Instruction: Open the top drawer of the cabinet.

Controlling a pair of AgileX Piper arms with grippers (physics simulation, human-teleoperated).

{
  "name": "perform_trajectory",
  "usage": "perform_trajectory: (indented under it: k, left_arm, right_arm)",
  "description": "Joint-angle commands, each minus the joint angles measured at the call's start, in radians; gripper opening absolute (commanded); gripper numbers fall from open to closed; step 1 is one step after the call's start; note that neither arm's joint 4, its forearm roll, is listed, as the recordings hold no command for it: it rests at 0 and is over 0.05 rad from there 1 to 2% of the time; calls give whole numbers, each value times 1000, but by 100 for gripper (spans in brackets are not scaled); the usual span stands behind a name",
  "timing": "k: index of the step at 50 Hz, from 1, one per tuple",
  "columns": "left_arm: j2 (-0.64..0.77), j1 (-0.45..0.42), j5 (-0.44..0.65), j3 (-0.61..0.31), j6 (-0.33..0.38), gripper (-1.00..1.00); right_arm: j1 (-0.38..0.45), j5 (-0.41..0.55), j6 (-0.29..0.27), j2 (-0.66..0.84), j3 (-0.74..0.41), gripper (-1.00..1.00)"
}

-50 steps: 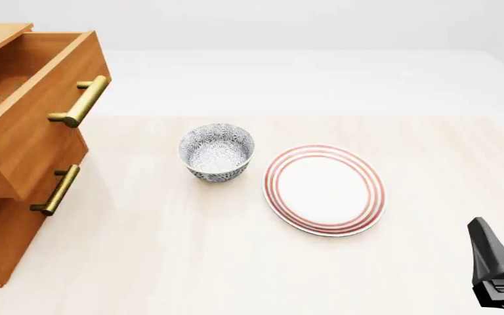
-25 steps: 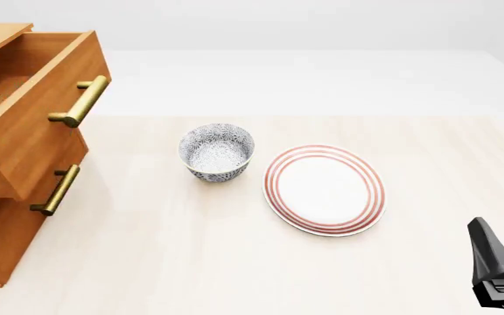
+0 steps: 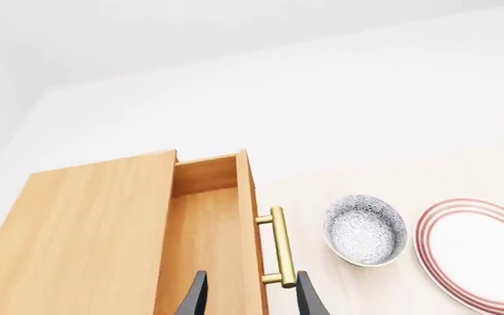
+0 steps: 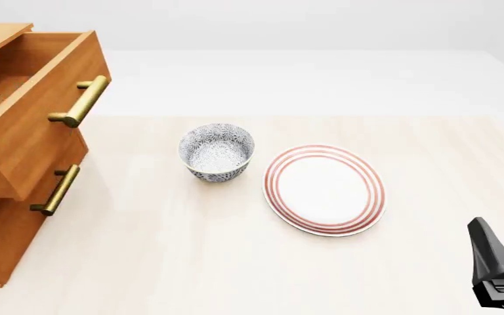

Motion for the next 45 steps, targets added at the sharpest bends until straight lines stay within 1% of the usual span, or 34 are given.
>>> perform_trajectory:
  k: [1, 5, 9, 12, 14, 17, 19, 22, 32, 35, 45]
  left_arm:
    - [24, -20, 71, -41, -74, 100]
    - [30, -14, 84, -42, -80, 100]
    - [34, -24, 97, -52, -102, 100]
    - [42, -52, 98, -49, -120, 100]
    - [37, -43, 102, -46, -124, 100]
    - [41, -41, 105, -27, -142, 100]
    - [41, -28, 110, -14, -127, 100]
    - [36, -29, 100, 7, -151, 100]
    - [30, -25, 80, 64, -186, 100]
    - [35, -14, 87, 77, -178, 100]
    - [24, -8, 68, 117, -202, 100]
  right_arm:
    - [0, 0, 0, 0, 0, 100]
    - [0, 0, 0, 0, 0, 100]
    - [0, 0, 0, 0, 0, 100]
    - [0, 0, 0, 0, 0, 100]
    - [0, 0, 0, 0, 0, 100]
    - [0, 0, 0, 0, 0, 100]
    - [0, 0, 0, 0, 0, 100]
    - [0, 0, 0, 0, 0, 100]
    - [0, 0, 0, 0, 0, 100]
    - [0, 0, 0, 0, 0, 100]
    - [0, 0, 0, 0, 0, 100]
